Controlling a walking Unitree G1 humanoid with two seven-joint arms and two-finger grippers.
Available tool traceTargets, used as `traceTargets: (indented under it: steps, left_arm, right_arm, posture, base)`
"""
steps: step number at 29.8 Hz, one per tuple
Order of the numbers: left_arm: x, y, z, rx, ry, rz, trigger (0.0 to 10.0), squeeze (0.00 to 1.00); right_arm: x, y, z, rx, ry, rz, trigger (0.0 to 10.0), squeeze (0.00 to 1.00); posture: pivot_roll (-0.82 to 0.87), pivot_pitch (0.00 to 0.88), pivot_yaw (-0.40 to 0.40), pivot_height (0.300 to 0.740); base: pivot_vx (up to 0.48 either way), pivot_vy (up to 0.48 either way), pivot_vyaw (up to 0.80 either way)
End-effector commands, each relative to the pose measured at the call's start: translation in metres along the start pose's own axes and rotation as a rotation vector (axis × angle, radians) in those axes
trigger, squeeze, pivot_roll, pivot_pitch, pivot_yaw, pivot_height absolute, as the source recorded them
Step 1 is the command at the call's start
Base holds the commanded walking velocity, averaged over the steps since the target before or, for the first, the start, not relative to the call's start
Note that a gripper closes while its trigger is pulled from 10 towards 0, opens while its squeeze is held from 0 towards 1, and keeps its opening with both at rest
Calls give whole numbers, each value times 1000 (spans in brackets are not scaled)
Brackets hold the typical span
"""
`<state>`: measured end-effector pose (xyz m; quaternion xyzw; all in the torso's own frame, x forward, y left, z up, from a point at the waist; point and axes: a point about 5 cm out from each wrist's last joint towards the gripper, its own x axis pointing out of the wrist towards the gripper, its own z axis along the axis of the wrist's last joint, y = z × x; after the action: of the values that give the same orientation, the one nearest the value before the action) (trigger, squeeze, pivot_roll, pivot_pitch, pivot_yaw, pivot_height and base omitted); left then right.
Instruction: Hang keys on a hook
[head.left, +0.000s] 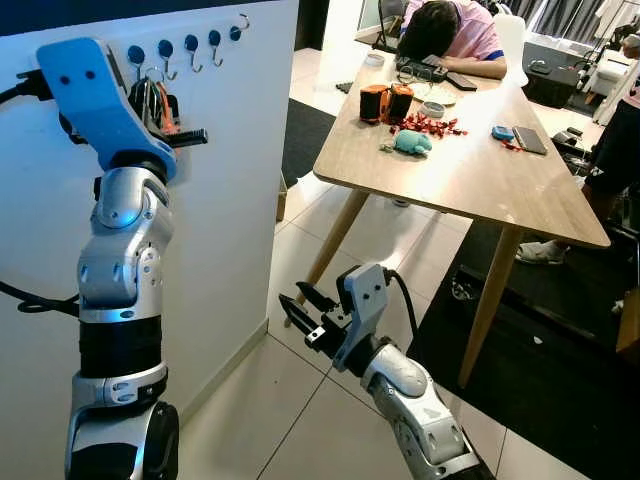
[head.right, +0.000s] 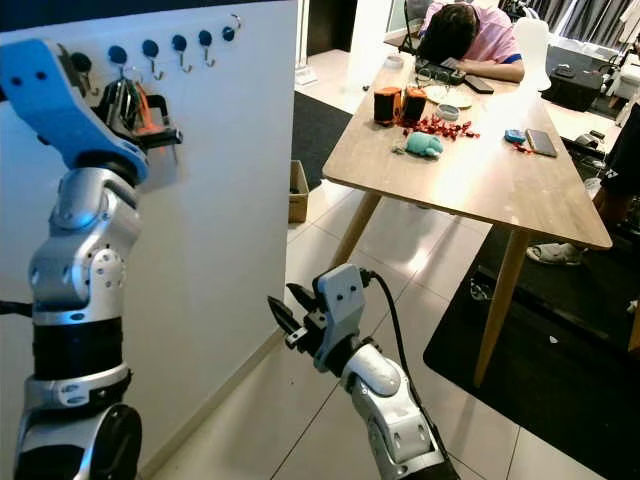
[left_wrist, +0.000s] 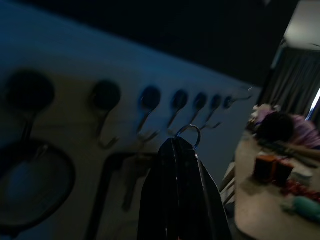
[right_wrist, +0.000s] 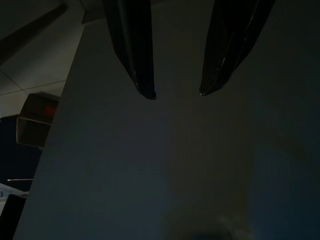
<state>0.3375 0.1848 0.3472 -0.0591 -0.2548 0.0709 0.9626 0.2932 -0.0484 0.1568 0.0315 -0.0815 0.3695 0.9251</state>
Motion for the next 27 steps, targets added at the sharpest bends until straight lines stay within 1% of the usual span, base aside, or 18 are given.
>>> traceTargets:
  steps: [1,2,3,5,7,8,10,19,27]
  left_arm:
    - [3,-1,0,28,6,14,10000,0]
    - [3,-1,0,28,6,14,10000,0]
    - [5,8,-3,49,26,51,10000,0]
    - [5,8,-3,49,26,51,10000,0]
    - [6,15,-3,51,32,88,10000,0]
    - [6,15,-3,51,32,88,10000,0]
    - [7,20,0,49,27,121,10000,0]
    - [10,27,8,60,-10,162,10000,0]
    - [8,28,13,69,-34,156,10000,0]
  right_arm:
    - [-4,-3,-7,20,24,-19,10000,0]
    - [-4,-3,-7,20,24,-19,10000,0]
    - [-5,-3,-7,19,24,-22,10000,0]
    - [-5,-3,-7,19,24,-22,10000,0]
    - [-5,-3,-7,19,25,-24,10000,0]
    - [-5,-3,-7,19,25,-24,10000,0]
    - [-5,-3,-7,19,25,-24,10000,0]
    - [-3,-3,-7,18,22,-19,10000,0]
    - [-4,-3,-6,16,21,-23,10000,0]
  posture:
    - [116,149,-78,740]
    - [116,149,-78,740]
    - [117,150,-76,740]
    - [117,150,-76,740]
    - [119,150,-77,740]
    - [119,150,-77,740]
    - [120,149,-77,740]
    - [123,143,-77,740]
    - [123,143,-77,740]
  base:
    - [0,0,0]
    - [0,0,0]
    - [0,0,0]
    - [0,0,0]
    - [0,0,0]
    - [0,0,0]
    - [0,0,0]
    - [0,0,0]
    - [0,0,0]
